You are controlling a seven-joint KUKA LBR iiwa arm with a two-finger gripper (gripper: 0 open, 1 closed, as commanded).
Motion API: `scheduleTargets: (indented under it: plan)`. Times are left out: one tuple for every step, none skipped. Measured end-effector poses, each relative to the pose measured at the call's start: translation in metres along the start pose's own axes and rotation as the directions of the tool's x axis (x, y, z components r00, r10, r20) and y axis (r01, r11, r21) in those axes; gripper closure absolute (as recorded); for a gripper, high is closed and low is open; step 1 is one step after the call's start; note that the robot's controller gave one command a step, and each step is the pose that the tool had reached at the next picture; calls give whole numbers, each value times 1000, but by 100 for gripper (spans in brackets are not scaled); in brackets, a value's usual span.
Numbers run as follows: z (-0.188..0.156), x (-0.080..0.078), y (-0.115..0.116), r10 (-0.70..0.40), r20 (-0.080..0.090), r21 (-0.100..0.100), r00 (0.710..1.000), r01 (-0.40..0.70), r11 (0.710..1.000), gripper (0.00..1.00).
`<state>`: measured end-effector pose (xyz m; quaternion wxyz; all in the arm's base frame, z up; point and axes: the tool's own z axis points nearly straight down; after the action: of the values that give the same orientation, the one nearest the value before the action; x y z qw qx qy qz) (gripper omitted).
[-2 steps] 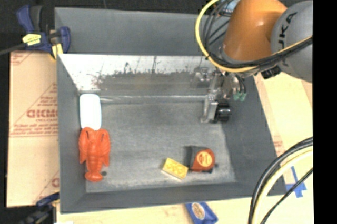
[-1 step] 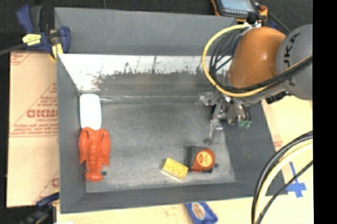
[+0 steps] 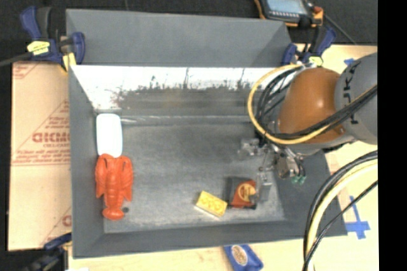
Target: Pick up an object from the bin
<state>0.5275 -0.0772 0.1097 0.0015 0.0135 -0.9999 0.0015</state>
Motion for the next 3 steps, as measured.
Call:
scheduleTargets:
  plan:
    - [29,29,6,-89,9,-1,996,89,996,0]
    - [37,45,29,-269,18,4,963,269,963,100]
    - [37,45,29,-270,18,4,963,270,963,100]
